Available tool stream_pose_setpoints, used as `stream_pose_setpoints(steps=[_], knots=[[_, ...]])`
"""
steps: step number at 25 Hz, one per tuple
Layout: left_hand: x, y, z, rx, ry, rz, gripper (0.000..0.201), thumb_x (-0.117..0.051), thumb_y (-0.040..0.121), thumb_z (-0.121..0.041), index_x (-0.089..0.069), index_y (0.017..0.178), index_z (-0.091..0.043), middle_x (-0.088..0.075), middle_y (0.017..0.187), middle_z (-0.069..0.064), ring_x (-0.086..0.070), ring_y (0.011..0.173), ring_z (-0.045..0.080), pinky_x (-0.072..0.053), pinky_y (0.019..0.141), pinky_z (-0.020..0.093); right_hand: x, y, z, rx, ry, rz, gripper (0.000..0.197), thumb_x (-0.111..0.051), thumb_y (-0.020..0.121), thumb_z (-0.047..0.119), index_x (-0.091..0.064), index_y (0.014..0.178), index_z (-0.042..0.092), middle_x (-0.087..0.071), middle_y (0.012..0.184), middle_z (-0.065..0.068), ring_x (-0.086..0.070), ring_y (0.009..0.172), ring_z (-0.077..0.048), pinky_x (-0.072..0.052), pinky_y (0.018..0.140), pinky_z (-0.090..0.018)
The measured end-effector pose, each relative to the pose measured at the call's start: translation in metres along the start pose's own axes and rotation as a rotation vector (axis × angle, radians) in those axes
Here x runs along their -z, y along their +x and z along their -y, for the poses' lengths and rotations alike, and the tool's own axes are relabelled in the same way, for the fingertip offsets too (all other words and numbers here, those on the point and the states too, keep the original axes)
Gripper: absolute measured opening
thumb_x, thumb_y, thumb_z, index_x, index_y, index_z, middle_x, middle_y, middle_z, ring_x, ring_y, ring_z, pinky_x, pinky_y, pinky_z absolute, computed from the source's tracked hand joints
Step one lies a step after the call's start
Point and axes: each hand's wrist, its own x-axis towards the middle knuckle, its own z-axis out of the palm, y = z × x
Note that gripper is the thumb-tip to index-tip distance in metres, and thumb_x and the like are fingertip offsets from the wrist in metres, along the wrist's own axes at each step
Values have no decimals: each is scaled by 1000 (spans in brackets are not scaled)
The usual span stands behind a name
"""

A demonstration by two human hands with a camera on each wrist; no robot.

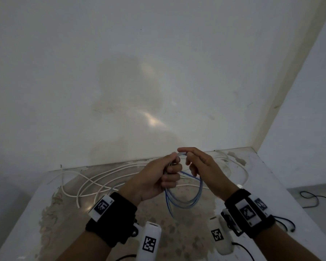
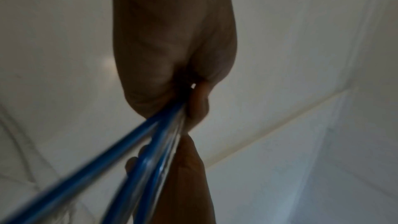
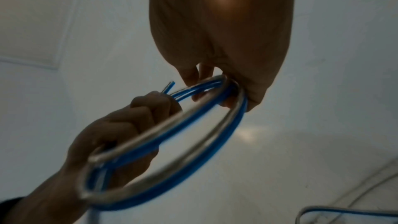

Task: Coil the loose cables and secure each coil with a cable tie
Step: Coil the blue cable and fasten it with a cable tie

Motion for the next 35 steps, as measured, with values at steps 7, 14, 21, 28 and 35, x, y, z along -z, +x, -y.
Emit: stream_pose_setpoints(steps=[7, 14, 21, 28, 35], knots=[[16, 12, -5, -380, -231, -330, 33, -39, 102, -29, -40, 72, -18, -23, 47, -6, -17, 33, 5, -15, 31, 19, -12, -18, -28, -47, -311, -329, 27, -56, 94, 48, -65, 92, 23, -63, 79, 6, -58, 65, -6, -46, 63, -23], [17, 9, 2, -439, -474, -258, 36, -32, 103, -28, -40, 69, -18, -23, 44, -6, -13, 33, 6, -15, 31, 19, -40, -37, -12, -608, 518, 79, 49, -41, 102, 47, -64, 118, 7, -74, 104, -19, -71, 91, -32, -59, 69, -40], [12, 5, 21, -373, -197, -491, 24, -37, 104, -26, -47, 87, -11, -29, 50, -3, -33, 39, 11, -38, 39, 24, -41, -22, 0, -460, 812, -217, 33, -42, 104, 26, -61, 119, 4, -68, 73, -9, -67, 70, -26, -55, 75, -42], [8, 7, 30, -326, -128, -511, 25, -36, 100, -14, -56, 113, -6, -38, 59, -1, -35, 42, 11, -40, 45, 27, -42, -14, -3, -442, 663, -352, 32, -40, 106, 26, -60, 106, 1, -38, 53, 2, -42, 45, -13, -39, 54, -29], [37, 10, 69, -743, 1365, -704, 51, -39, 100, -39, -37, 146, -18, -39, 149, 5, -28, 145, 21, -20, 118, 37, -29, -18, -8, -516, 988, -288, 35, -40, 106, 25, -47, 74, 12, -34, 51, 2, -36, 39, -14, -46, 49, -31]])
